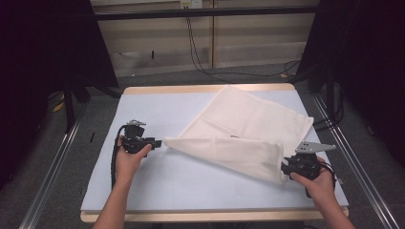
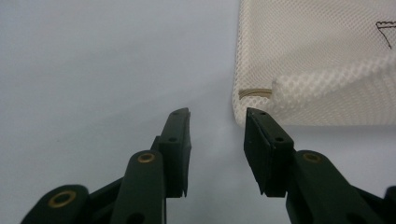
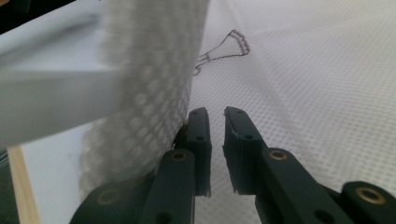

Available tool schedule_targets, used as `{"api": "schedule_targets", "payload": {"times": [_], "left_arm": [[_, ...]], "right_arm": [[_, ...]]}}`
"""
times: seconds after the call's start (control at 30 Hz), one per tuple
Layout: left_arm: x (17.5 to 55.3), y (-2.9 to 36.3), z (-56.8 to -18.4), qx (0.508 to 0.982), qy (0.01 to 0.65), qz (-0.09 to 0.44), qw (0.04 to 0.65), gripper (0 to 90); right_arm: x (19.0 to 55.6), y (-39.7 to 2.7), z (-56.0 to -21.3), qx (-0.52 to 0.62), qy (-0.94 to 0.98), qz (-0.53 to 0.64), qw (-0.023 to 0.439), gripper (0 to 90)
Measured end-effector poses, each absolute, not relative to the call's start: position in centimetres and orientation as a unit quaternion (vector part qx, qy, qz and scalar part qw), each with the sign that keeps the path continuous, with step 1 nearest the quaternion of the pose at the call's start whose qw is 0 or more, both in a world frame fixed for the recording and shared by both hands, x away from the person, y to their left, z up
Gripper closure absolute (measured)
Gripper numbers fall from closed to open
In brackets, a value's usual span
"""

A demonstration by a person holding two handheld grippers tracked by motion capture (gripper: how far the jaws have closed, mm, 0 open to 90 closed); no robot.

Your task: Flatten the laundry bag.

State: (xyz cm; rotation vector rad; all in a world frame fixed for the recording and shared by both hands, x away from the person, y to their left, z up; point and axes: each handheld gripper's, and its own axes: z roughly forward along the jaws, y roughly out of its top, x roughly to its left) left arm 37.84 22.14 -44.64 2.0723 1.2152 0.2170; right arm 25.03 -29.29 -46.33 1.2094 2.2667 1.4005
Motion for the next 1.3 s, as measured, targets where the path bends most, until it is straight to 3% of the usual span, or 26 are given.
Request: {"api": "schedule_targets", "payload": {"times": [0.13, 0.43, 0.9, 1.3], "left_arm": [[37.9, 22.5, -44.6, 0.799, 0.473, 0.083, 0.362, 60.2], [38.0, 22.8, -44.6, 0.794, 0.477, 0.078, 0.368, 57.1], [38.2, 20.8, -44.9, 0.813, 0.448, 0.066, 0.365, 40.9], [38.8, 19.2, -45.9, 0.832, 0.432, 0.055, 0.342, 39.7]], "right_arm": [[24.6, -28.5, -46.5, 0.391, 0.787, 0.468, 0.095, 80.2], [24.7, -29.0, -46.8, 0.423, 0.776, 0.454, 0.116, 71.6], [24.6, -30.6, -46.5, 0.506, 0.743, 0.390, 0.198, 49.1], [24.3, -31.1, -46.9, 0.522, 0.744, 0.364, 0.203, 48.1]]}}
